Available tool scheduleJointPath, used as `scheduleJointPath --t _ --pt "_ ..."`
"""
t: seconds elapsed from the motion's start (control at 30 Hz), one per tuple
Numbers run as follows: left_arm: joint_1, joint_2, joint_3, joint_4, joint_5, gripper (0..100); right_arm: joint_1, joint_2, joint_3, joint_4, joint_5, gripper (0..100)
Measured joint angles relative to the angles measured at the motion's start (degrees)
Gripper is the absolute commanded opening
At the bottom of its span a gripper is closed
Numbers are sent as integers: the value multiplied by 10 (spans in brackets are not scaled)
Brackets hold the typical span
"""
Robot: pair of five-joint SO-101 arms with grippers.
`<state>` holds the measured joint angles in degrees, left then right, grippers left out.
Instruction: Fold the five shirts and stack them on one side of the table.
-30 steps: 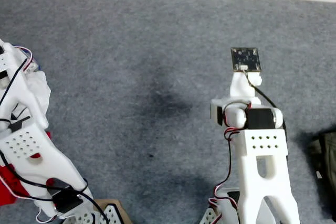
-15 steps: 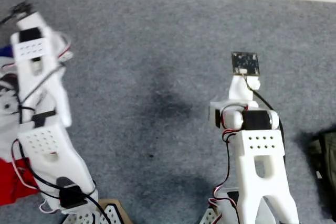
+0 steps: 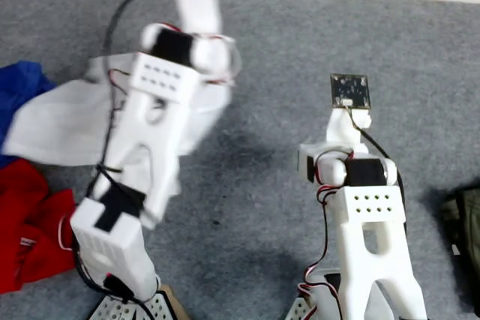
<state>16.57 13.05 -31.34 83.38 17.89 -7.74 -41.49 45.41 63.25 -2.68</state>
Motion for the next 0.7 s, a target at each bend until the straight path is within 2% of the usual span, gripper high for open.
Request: scheduleJointPath --t 0.17,0.27,0.47,0.7 --pt "113 -77 0 0 0 11 0 0 3 0 -4 162" --pt "147 -110 0 0 0 37 0 -5 16 0 -4 162" --pt "116 -120 3 1 -1 216 0 -11 16 0 -4 162" --pt "41 -127 14 1 -2 153 0 -11 16 0 -4 162"
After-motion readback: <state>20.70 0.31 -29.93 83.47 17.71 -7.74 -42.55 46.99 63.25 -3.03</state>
